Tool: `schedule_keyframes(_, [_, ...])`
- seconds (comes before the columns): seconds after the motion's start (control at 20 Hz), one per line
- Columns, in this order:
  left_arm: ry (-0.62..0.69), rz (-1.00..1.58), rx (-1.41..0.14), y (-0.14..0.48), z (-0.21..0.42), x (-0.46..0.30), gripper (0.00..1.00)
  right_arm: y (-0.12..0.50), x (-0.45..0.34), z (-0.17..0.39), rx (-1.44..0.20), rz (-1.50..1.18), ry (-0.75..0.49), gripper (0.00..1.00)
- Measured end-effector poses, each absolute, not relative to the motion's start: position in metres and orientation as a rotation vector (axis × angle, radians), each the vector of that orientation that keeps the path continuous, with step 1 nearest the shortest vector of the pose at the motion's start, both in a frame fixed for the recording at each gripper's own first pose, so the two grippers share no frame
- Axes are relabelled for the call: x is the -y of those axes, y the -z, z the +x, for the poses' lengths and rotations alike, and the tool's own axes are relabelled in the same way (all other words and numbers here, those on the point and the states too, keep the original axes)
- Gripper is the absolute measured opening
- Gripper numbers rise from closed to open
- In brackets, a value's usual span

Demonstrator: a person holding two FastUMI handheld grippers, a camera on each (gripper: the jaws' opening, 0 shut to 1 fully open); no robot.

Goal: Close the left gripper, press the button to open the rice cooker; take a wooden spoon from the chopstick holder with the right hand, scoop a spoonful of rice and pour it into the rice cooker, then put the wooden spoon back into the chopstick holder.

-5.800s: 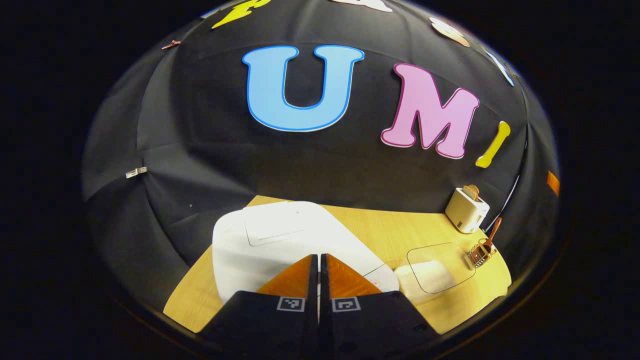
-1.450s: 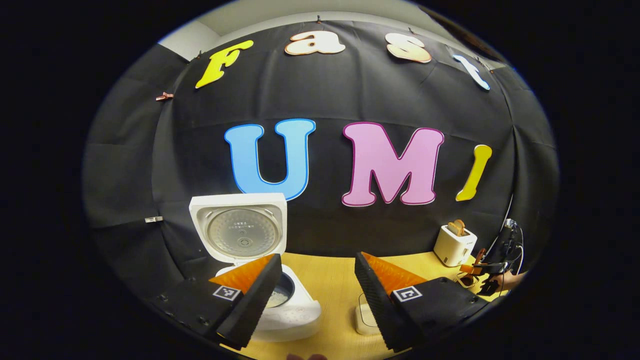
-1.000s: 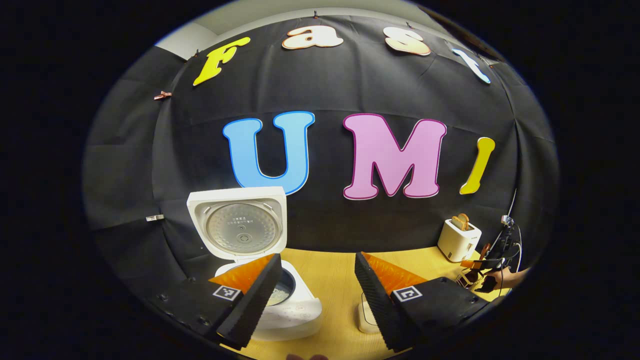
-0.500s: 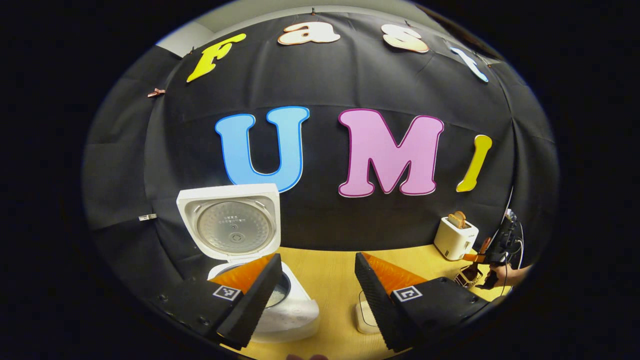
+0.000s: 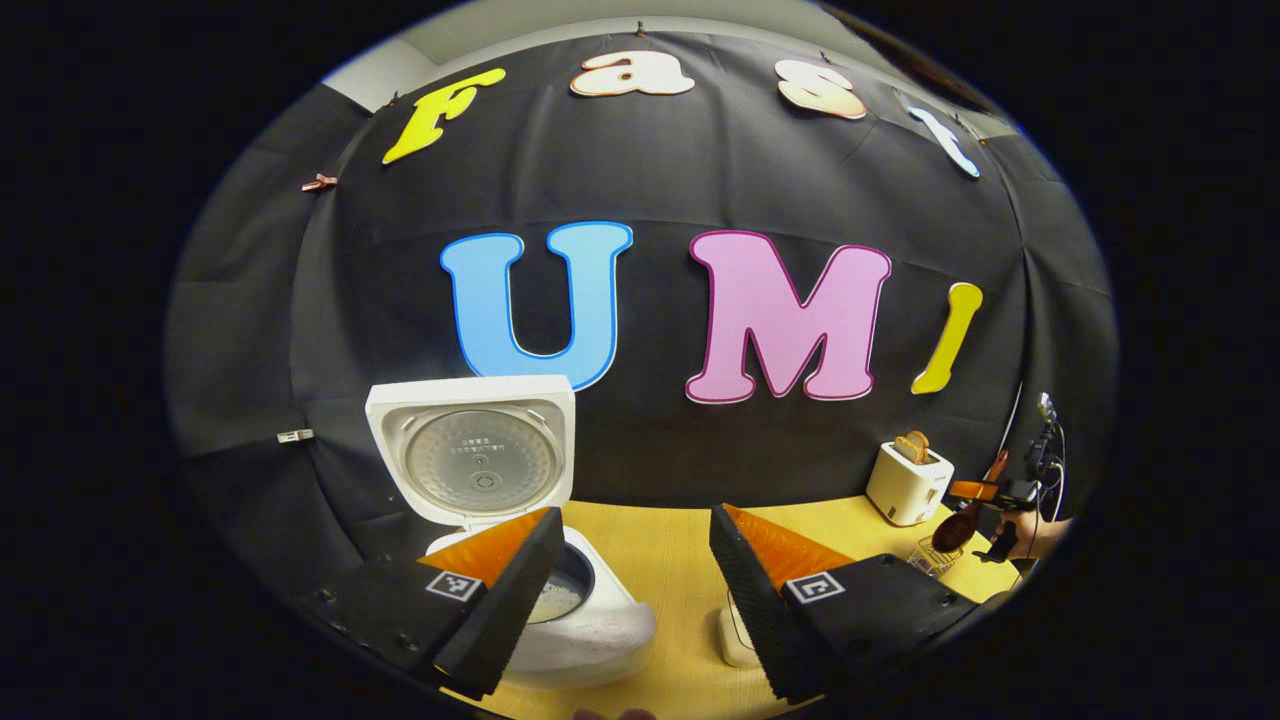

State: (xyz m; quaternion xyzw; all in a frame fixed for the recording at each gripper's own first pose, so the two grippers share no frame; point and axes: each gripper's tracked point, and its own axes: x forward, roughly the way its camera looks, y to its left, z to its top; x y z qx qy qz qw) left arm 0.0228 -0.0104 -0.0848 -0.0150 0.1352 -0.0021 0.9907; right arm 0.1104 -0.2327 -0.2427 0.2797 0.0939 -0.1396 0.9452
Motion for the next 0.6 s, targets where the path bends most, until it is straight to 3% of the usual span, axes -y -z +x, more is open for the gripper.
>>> schedule_keyframes(0.35, [0.010,-0.057,-0.241,0.078,0.009,-0.025,0.95,0.163,0.144,0.114,-0.109,0.529,0.128,0.20])
schedule_keyframes(0.6, [0.006,-0.062,-0.230,0.078,-0.003,-0.057,0.95,0.144,0.047,0.125,-0.108,0.488,0.000,0.20])
